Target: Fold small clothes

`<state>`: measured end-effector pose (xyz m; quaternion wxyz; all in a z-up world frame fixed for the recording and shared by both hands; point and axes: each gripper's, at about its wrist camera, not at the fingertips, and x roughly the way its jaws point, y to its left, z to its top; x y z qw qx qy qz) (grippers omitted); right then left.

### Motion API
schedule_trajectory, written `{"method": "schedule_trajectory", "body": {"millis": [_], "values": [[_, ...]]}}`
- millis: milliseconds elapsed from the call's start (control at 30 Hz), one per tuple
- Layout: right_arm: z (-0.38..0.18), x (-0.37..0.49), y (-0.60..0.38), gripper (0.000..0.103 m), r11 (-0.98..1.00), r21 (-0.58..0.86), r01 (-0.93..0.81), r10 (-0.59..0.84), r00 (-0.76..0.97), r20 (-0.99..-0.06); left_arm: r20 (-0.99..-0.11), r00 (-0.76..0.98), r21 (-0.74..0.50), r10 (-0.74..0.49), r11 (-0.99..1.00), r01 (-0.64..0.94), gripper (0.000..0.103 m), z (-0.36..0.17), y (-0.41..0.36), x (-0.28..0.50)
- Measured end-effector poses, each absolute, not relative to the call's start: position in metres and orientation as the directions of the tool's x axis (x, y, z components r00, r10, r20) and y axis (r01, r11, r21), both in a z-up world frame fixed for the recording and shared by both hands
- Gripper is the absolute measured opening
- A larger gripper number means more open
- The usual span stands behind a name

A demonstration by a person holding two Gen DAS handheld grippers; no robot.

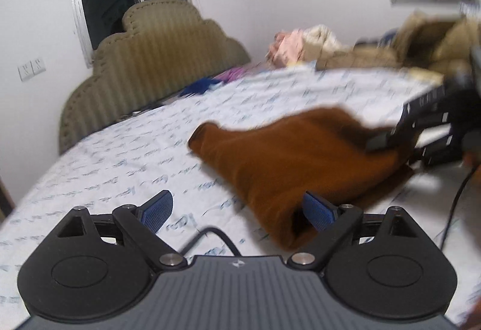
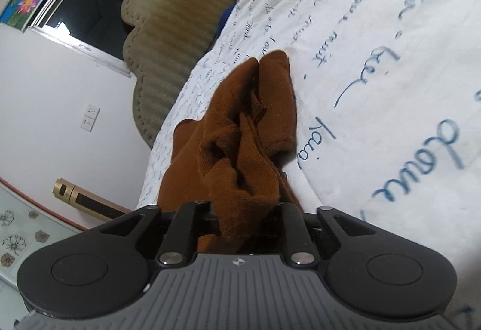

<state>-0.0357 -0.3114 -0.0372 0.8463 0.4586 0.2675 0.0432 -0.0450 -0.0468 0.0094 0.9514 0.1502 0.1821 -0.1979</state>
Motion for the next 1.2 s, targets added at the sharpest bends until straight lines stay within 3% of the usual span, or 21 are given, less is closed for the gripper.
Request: {"method": "schedule_trajectory", "body": {"millis": [67, 133, 200, 400, 533, 700, 767, 800, 833, 867, 900, 1000, 1200], "values": [[-0.026, -0.046, -0.312, 0.048, 0.621, 0.770, 0.148, 0.296, 0.865, -0.405, -0.415, 0.832, 0.111, -0.368, 0.887, 0.448, 0.094, 0.023, -0.036, -0.037], [-0.013, -0.052, -0.312, 0.081, 0.679, 0.723, 0.127, 0.257, 0.881, -0.397, -0.444, 0.793, -0.026, -0.418, 0.890, 0.455, 0.095, 0.032, -0.026, -0.016], [-0.005, -0.048, -0.315, 0.091, 0.724, 0.678, 0.126, 0.227, 0.885, -0.406, -0.499, 0.727, -0.194, -0.471, 0.879, 0.436, 0.095, 0.031, -0.017, 0.014], [-0.027, -0.014, -0.332, 0.091, 0.698, 0.703, 0.135, 0.292, 0.844, -0.451, -0.613, 0.513, -0.564, -0.601, 0.787, 0.248, 0.095, -0.015, -0.006, 0.098], [-0.032, 0.013, -0.336, 0.091, 0.668, 0.740, 0.080, 0.356, 0.839, -0.412, -0.578, 0.428, -0.730, -0.695, 0.675, 0.111, 0.095, -0.045, -0.003, 0.132], [-0.034, 0.035, -0.319, 0.086, 0.700, 0.714, 0.000, 0.435, 0.793, -0.426, -0.496, 0.385, -0.800, -0.778, 0.582, 0.145, 0.094, -0.053, -0.005, 0.128], [-0.036, 0.036, -0.314, 0.077, 0.685, 0.729, -0.010, 0.455, 0.786, -0.418, -0.517, 0.390, -0.770, -0.762, 0.613, 0.177, 0.078, -0.054, -0.008, 0.121], [-0.038, 0.036, -0.314, 0.065, 0.667, 0.745, -0.001, 0.459, 0.788, -0.410, -0.547, 0.398, -0.738, -0.737, 0.649, 0.188, 0.050, -0.054, -0.010, 0.119], [-0.042, 0.037, -0.316, 0.046, 0.645, 0.764, 0.023, 0.456, 0.791, -0.409, -0.573, 0.393, -0.718, -0.719, 0.672, 0.183, 0.028, -0.056, -0.010, 0.120], [-0.047, 0.040, -0.318, 0.036, 0.621, 0.782, 0.057, 0.450, 0.790, -0.415, -0.570, 0.380, -0.730, -0.729, 0.661, 0.173, 0.025, -0.058, -0.008, 0.123], [-0.052, 0.042, -0.320, 0.032, 0.586, 0.807, 0.079, 0.461, 0.786, -0.412, -0.555, 0.380, -0.749, -0.740, 0.643, 0.158, 0.020, -0.060, -0.004, 0.124], [-0.052, 0.039, -0.315, 0.030, 0.550, 0.830, 0.093, 0.463, 0.793, -0.396, -0.559, 0.424, -0.725, -0.713, 0.668, 0.167, 0.016, -0.050, 0.003, 0.119], [-0.036, 0.020, -0.279, 0.029, 0.549, 0.835, 0.023, 0.532, 0.762, -0.371, -0.586, 0.559, -0.542, -0.586, 0.797, 0.267, 0.013, -0.007, 0.017, 0.077]]}}
